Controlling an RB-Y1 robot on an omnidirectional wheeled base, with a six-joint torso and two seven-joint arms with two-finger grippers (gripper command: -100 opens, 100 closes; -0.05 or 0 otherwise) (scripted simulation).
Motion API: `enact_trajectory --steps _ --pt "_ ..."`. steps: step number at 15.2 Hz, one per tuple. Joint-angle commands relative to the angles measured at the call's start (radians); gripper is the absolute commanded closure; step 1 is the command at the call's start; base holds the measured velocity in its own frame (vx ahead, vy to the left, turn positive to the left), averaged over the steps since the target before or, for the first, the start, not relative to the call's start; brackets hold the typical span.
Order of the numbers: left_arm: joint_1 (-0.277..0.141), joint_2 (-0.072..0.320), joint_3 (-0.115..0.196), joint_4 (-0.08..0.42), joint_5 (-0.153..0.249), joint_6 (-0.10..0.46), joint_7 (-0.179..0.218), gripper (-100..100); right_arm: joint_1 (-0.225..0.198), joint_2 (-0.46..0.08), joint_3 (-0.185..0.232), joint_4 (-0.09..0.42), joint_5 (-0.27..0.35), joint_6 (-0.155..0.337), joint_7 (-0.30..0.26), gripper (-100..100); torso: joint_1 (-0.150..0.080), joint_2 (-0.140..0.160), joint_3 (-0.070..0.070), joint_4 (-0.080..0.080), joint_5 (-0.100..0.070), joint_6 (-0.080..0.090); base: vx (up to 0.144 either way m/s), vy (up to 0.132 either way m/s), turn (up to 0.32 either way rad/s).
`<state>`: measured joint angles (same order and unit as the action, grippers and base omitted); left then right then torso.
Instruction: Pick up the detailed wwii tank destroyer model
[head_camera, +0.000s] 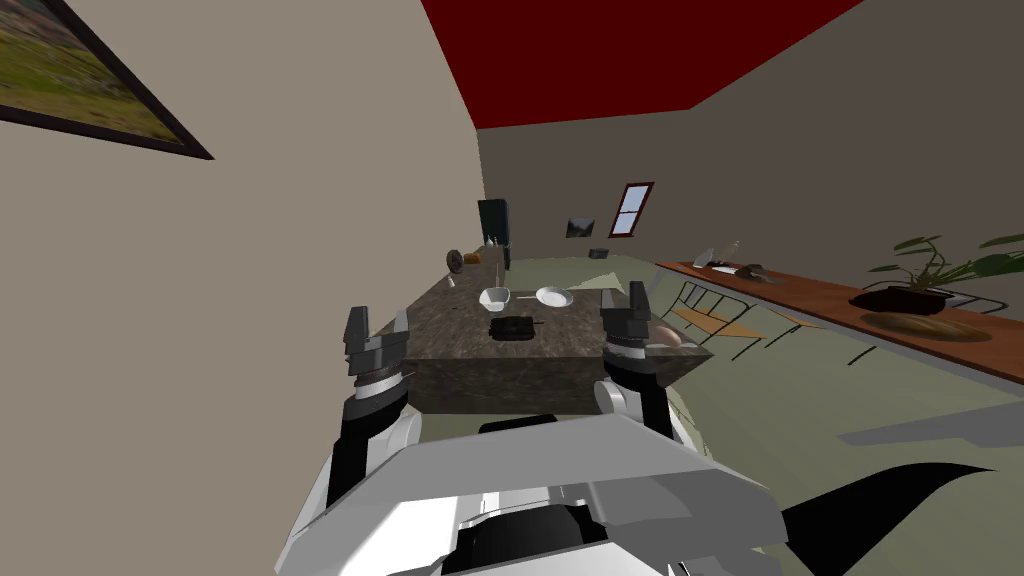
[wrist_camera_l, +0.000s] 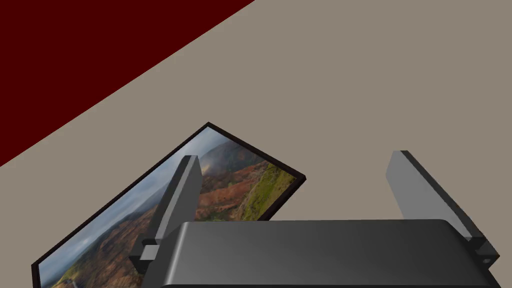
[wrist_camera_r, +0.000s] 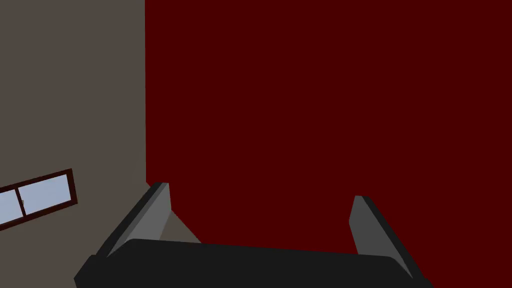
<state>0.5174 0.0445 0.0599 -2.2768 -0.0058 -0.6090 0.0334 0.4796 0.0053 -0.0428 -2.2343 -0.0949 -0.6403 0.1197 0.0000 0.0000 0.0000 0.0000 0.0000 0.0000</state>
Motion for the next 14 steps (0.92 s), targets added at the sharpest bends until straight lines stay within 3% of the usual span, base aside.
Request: enact_trajectory --steps 1,5,8,14 --pt "0.0 0.0 0.0 0.0 0.0 0.0 0.0 0 -0.005 -0.034 -0.002 0.01 0.006 -0.001 0.017 -100 0.0 0.0 0.0 0.0 0.0 0.0 -0.002 0.005 -0.014" --pt "0.0 0.0 0.0 0.0 0.0 0.0 0.0 0 -0.027 -0.105 -0.009 0.049 0.031 -0.004 0.087 -100 0.001 0.0 0.0 0.0 0.0 0.0 -0.004 0.022 -0.028" --pt "0.0 0.0 0.0 0.0 0.0 0.0 0.0 0 -0.037 -0.127 -0.012 0.068 0.043 -0.005 0.121 -100 0.002 0.0 0.0 0.0 0.0 0.0 -0.008 0.027 -0.024" --pt "0.0 0.0 0.0 0.0 0.0 0.0 0.0 0 -0.076 -0.184 -0.025 0.141 0.09 -0.01 0.248 -100 0.002 0.0 0.0 0.0 0.0 0.0 -0.006 0.032 -0.036"
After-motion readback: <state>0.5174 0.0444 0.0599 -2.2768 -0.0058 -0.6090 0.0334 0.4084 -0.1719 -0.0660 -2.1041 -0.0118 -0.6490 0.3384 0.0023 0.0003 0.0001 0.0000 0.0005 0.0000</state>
